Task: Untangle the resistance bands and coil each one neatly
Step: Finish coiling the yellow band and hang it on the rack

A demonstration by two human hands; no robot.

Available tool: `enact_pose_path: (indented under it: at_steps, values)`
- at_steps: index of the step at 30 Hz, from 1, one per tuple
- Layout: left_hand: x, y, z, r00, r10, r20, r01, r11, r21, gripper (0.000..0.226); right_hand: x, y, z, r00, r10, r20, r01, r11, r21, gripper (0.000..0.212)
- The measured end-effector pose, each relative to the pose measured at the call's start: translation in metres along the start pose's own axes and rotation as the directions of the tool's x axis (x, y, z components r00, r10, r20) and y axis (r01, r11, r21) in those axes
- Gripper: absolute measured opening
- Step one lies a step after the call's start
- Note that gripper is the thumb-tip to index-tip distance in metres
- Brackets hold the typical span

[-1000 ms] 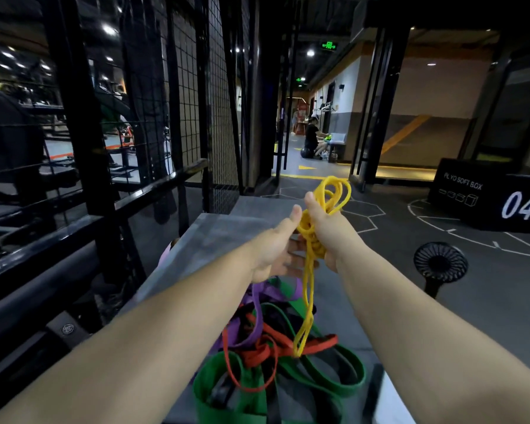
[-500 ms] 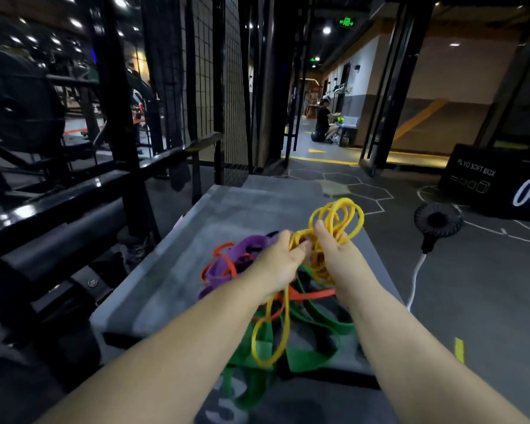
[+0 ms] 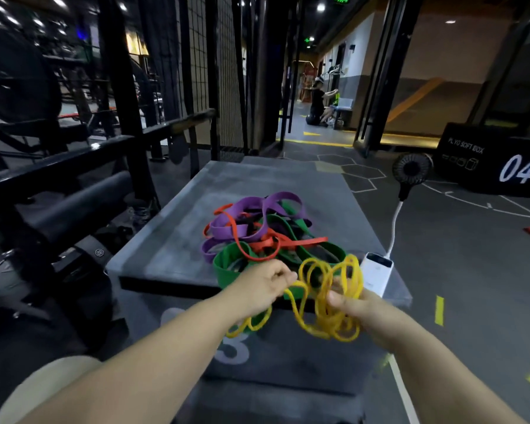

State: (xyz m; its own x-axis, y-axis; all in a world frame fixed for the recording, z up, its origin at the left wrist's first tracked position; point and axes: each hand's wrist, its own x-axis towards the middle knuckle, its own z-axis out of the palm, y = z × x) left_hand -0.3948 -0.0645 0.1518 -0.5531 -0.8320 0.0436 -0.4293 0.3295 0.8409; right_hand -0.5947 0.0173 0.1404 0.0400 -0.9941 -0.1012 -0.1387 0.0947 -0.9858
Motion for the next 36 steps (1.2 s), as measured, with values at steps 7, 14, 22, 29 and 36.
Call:
enact_pose_path:
  at_steps: [7, 14, 22, 29, 36]
  values:
    - [-0.004, -0.010, 0.004, 0.999, 0.046, 0.022, -0.049, 0.982, 0.184, 0.031, -0.003, 0.011, 0.007, 0.978, 0.042, -0.202, -0.163, 0.756, -0.633, 0.108]
    - [0.004, -0.018, 0.010, 0.993, 0.117, 0.034, -0.118, 0.993, 0.027, 0.026, 0.017, 0.011, 0.022, 0.995, -0.052, 0.080, 0.086, 0.850, -0.519, 0.043]
    - [0.023, -0.035, -0.012, 0.993, 0.114, -0.032, -0.115, 0.993, -0.010, 0.037, 0.054, -0.008, 0.029, 0.987, 0.072, 0.142, -0.044, 0.981, -0.191, 0.039]
    - [0.035, -0.067, -0.010, 0.995, 0.082, 0.056, -0.070, 0.979, -0.190, 0.025, 0.071, 0.024, 0.012, 0.852, 0.422, 0.311, -0.266, 0.859, -0.437, 0.050]
    - [0.048, -0.078, -0.009, 0.999, 0.039, -0.019, -0.042, 0.984, -0.176, 0.023, 0.080, 0.034, 0.013, 0.915, 0.256, 0.312, -0.267, 0.964, -0.006, 0.062]
